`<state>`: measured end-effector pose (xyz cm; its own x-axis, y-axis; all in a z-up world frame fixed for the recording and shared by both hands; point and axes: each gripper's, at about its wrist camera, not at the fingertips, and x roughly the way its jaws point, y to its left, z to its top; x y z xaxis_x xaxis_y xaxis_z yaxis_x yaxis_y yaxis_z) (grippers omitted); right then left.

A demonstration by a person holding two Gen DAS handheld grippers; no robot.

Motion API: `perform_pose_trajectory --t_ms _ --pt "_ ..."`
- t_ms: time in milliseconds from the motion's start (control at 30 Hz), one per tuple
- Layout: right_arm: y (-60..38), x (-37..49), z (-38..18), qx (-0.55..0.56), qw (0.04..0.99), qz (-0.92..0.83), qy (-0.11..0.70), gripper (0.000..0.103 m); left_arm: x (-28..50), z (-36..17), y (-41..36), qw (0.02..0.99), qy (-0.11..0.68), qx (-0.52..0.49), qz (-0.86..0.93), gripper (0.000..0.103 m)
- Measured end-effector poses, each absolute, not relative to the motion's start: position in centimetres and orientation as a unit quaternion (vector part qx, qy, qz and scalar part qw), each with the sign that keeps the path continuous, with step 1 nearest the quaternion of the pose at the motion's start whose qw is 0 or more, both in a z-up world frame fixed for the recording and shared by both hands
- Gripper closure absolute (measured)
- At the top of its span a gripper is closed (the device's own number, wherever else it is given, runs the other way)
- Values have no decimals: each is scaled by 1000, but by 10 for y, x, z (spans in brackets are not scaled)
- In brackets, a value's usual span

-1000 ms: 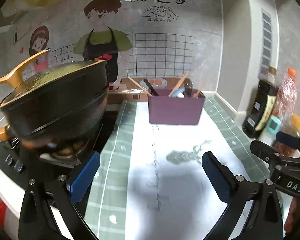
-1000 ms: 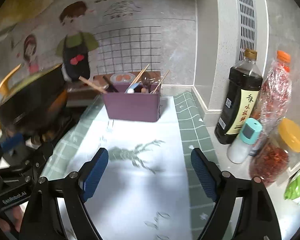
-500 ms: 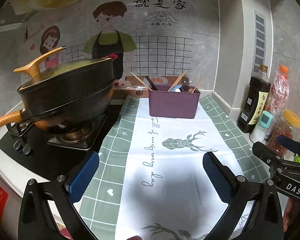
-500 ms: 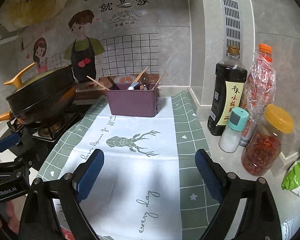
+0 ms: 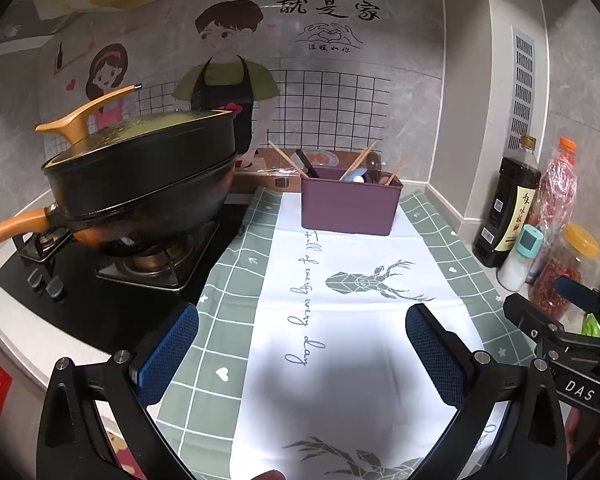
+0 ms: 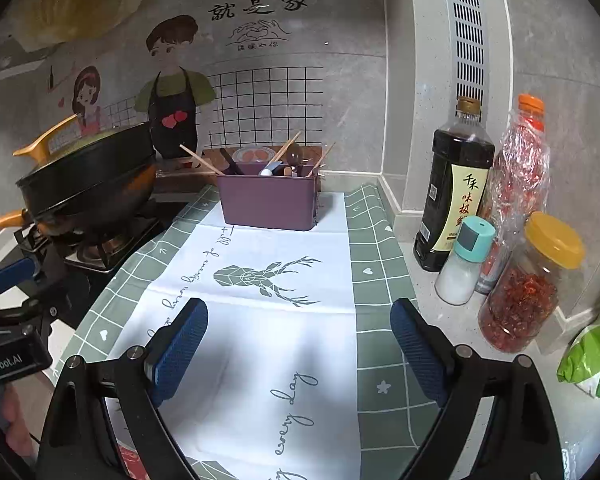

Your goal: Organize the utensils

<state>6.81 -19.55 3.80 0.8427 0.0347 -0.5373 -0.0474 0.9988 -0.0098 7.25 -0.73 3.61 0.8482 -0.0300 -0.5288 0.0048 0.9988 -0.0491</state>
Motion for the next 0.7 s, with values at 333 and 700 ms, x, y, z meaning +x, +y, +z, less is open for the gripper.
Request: perform_pose_trajectory --t_ms 333,700 --pt "-198 64 39 -5 961 29 276 12 67 36 -9 962 272 -15 -8 0" --pt "-198 64 38 -1 959 30 282 10 64 36 -7 961 274 -21 -3 0"
